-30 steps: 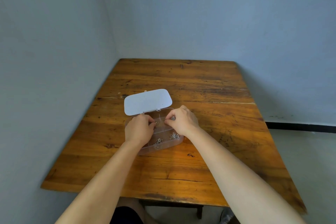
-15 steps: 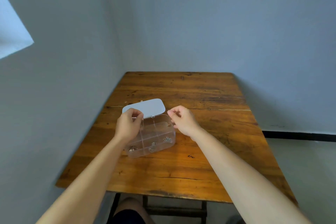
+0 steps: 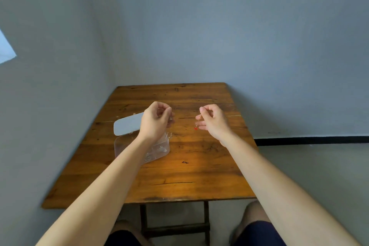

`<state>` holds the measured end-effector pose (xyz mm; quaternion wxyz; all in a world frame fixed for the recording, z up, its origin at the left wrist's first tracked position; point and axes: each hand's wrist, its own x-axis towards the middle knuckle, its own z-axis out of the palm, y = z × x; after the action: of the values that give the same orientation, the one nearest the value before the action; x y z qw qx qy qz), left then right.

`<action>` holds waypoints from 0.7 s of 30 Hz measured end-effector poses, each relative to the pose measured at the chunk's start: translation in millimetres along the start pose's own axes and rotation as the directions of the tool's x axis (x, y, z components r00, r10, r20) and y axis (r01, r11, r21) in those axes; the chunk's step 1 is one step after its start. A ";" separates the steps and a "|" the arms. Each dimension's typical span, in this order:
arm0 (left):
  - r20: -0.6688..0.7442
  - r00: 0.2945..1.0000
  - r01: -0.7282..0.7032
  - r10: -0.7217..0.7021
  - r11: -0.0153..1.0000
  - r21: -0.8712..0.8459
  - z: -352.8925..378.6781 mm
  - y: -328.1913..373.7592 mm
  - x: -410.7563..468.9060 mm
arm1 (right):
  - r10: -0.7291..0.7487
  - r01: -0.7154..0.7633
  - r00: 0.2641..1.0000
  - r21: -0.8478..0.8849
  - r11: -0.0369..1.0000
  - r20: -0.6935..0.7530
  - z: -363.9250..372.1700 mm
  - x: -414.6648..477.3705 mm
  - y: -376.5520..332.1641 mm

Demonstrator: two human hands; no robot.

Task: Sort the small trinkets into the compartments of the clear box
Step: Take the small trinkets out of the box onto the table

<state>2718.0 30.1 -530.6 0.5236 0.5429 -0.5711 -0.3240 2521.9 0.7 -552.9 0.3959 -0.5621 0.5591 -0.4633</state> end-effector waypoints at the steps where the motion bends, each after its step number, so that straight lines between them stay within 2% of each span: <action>1: 0.020 0.999 -0.025 0.025 1.000 -0.014 8.6 8.6 -1.4 | 0.000 0.000 1.000 -0.028 1.000 -0.026 -9.6 -3.1 3.0; 7: 0.105 0.989 -0.095 0.103 0.993 -0.076 47.3 38.0 -7.2 | 0.060 -0.076 0.987 -0.101 0.992 -0.151 -56.3 -20.1 28.5; 13: 0.190 0.982 0.020 -0.011 0.999 -0.043 80.2 1.0 -29.6 | 0.131 -0.165 0.969 -0.151 0.975 -0.208 -76.3 -49.5 65.6; 19: 0.283 0.944 0.100 -0.166 0.967 0.233 99.2 -70.9 -61.2 | 0.192 -0.245 0.965 -0.340 0.908 -0.181 -79.1 -71.6 98.2; 21: 0.288 0.941 0.108 -0.178 0.964 0.244 97.4 -77.8 -66.3 | 0.178 -0.230 0.969 -0.375 0.898 -0.168 -79.0 -72.3 99.7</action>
<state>2638.2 58.8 -643.5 0.3383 0.5818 -0.6374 -0.3753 2423.5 72.4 -634.3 0.2847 -0.5368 0.7209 -0.3334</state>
